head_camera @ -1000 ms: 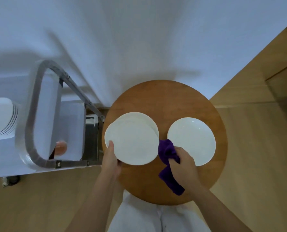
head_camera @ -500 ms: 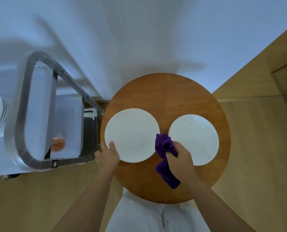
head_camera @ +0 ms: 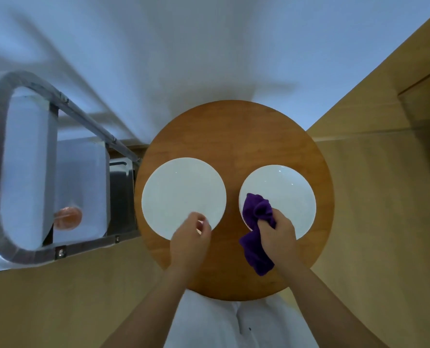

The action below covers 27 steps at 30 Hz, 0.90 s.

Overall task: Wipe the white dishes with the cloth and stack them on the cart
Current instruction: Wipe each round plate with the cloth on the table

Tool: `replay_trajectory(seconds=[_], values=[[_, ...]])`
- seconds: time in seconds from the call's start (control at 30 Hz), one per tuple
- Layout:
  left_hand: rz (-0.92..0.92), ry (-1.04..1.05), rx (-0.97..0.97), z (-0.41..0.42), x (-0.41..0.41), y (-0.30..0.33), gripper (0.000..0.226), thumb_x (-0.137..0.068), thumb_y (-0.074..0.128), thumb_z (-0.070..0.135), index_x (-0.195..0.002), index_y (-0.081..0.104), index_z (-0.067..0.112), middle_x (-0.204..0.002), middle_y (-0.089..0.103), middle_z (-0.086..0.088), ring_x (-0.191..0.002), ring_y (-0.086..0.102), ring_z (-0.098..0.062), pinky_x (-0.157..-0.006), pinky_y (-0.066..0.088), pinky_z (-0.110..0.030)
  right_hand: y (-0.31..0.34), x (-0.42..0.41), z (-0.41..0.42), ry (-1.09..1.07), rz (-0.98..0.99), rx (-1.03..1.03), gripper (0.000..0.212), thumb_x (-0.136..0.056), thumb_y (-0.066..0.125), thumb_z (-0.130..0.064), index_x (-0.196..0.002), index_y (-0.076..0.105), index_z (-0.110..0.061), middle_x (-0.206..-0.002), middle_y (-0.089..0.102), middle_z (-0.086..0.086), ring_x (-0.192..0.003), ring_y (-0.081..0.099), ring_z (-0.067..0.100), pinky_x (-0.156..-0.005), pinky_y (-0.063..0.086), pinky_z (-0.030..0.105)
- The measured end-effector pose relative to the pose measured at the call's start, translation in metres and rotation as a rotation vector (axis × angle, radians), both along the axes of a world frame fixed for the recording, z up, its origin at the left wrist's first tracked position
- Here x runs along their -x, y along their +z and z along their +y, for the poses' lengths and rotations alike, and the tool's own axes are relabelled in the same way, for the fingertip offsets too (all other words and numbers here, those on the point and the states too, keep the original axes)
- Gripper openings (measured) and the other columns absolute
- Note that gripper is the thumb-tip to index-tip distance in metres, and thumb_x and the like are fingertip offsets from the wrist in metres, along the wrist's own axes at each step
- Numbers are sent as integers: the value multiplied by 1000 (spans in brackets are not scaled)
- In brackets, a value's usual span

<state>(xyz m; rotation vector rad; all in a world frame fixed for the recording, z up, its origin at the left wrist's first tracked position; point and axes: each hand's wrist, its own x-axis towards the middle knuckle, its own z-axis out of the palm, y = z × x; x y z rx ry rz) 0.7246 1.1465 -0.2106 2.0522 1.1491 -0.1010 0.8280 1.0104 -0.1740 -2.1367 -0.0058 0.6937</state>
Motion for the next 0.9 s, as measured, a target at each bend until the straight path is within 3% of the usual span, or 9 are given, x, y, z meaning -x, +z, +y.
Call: replay_trajectory(seconds=[0.07, 0.13, 0.23, 0.43, 0.5, 0.57, 0.63, 0.77, 0.9], values=[[127, -229, 140, -30, -20, -11, 22, -97, 51, 36, -83, 58, 20, -73, 58, 5, -65, 58, -9, -57, 38, -11, 0, -8, -13, -56, 10, 17, 27, -95, 48, -10, -77, 48, -30, -74, 56, -10, -71, 55, 10, -55, 36, 13], [270, -271, 312, -51, -44, -23, 35, -97, 48, 41, -71, 52, 18, -64, 51, 3, -58, 50, -7, -54, 35, -15, 0, -16, -24, -95, 10, 32, 25, -95, 48, -12, -77, 48, -29, -74, 57, -8, -69, 54, 9, -55, 35, 13], [397, -183, 422, -63, -71, -46, 38, -98, 46, 44, -82, 58, 12, -73, 56, -2, -63, 53, -11, -56, 38, -19, -1, -25, -38, -133, 2, 36, 27, -94, 49, -11, -73, 47, -28, -67, 52, -9, -64, 50, 6, -54, 33, 13], [459, -147, 276, -64, -95, -59, 28, -99, 46, 35, -90, 55, 10, -73, 55, 0, -64, 55, -14, -52, 39, -21, -2, -29, -57, -84, 36, 24, 29, -93, 49, -10, -73, 46, -31, -66, 51, -12, -61, 49, 4, -50, 33, 11], [462, -148, 276, -63, -100, -57, 24, -98, 45, 27, -92, 56, 6, -78, 56, -5, -71, 56, -20, -63, 48, -29, -3, -30, -61, -83, 48, 19, 30, -93, 49, -11, -73, 46, -33, -66, 52, -14, -63, 50, 5, -55, 34, 13], [454, -153, 264, -61, -100, -55, 24, -97, 44, 23, -81, 52, 7, -77, 54, -5, -75, 54, -22, -71, 49, -34, -4, -32, -65, -91, 62, 14, 32, -93, 49, -11, -71, 45, -33, -65, 51, -14, -62, 50, 6, -56, 35, 16], [420, -183, 214, -60, -98, -51, 28, -98, 43, 25, -72, 46, 16, -71, 50, 0, -69, 53, -14, -67, 45, -26, -4, -34, -69, -96, 76, 15, 33, -93, 49, -9, -69, 44, -32, -63, 50, -13, -60, 49, 6, -55, 35, 18], [207, 66, 273, -64, -97, -43, 27, -95, 54, 28, -70, 49, 17, -69, 51, -1, -63, 50, -12, -57, 39, -15, -4, -38, -75, -102, 107, 34, 32, -93, 49, -9, -69, 44, -30, -63, 50, -11, -61, 49, 8, -55, 35, 19], [118, 503, 487, -71, -109, -40, 13, -90, 58, 14, -81, 48, 16, -81, 49, -3, -71, 46, -14, -59, 39, -17, -3, -41, -78, -148, 130, 24, 33, -92, 48, -7, -67, 43, -28, -60, 48, -9, -56, 46, 9, -53, 34, 20]])
